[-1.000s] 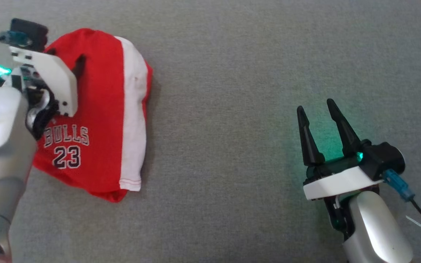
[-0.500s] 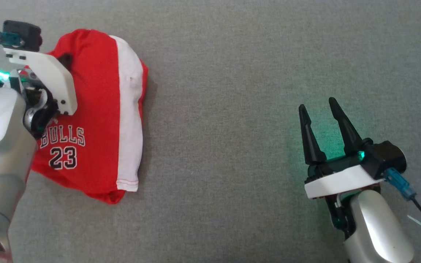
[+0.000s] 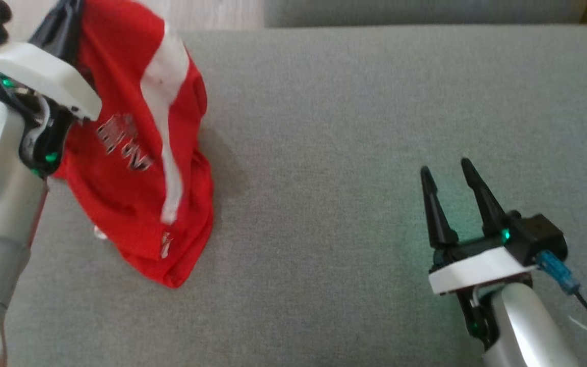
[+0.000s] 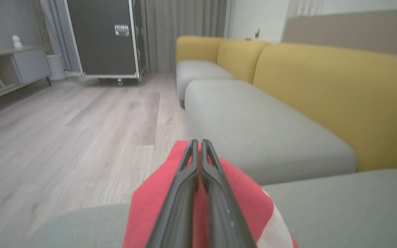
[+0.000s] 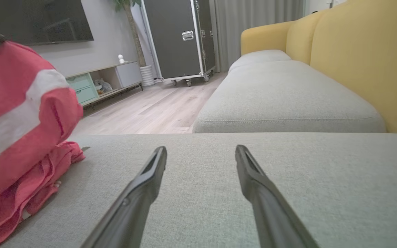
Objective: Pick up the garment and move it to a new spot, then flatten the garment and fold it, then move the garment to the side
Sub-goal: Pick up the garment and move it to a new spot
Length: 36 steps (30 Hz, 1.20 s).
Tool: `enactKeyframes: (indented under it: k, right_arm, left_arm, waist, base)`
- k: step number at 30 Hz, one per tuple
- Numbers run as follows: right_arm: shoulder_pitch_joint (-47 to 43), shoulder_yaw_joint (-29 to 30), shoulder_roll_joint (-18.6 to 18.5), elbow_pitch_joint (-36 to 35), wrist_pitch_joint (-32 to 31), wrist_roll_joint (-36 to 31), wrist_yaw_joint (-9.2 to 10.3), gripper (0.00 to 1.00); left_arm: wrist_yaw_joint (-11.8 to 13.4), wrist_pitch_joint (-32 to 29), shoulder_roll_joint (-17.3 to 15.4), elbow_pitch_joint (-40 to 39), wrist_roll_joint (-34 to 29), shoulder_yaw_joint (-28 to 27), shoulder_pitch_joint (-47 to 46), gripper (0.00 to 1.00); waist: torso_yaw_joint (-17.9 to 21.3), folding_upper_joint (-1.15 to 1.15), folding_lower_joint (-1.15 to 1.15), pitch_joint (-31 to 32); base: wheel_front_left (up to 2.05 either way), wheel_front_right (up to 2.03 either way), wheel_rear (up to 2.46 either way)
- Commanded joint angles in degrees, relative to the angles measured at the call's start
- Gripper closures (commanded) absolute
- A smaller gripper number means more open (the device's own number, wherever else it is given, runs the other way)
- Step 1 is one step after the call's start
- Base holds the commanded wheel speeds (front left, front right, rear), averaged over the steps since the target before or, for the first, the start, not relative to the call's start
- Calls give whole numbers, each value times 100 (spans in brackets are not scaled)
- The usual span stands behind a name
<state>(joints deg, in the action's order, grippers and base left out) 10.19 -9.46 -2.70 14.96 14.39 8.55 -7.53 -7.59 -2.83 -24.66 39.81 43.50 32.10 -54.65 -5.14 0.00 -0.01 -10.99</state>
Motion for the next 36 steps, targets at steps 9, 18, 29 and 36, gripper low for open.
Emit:
enactKeyframes:
  k: [9,18,29,36]
  right_arm:
    - [-141,15,-18,-66,61,162,4,0]
    - [-88,9,-18,-137,61,291,4,0]
    - [135,-193,-18,-478,61,562,4,0]
    - [224,-248,-18,-623,61,745,4,0]
  left_arm:
    - [371,284,-420,-2008,498,-679,567,100]
    - [708,82,-192,-3201,381,-333,965,100]
    - [844,105,791,-3194,54,416,687,100]
    - [771,475,1206,-2264,-207,569,199,76]
  waist:
    - [68,0,1,560]
    - [516,0,1,683]
    - [1763,0,1,357]
    - [2389,0,1,101]
  base:
    - [0,0,0]
    - [0,0,0]
    - [0,0,0]
    - [0,0,0]
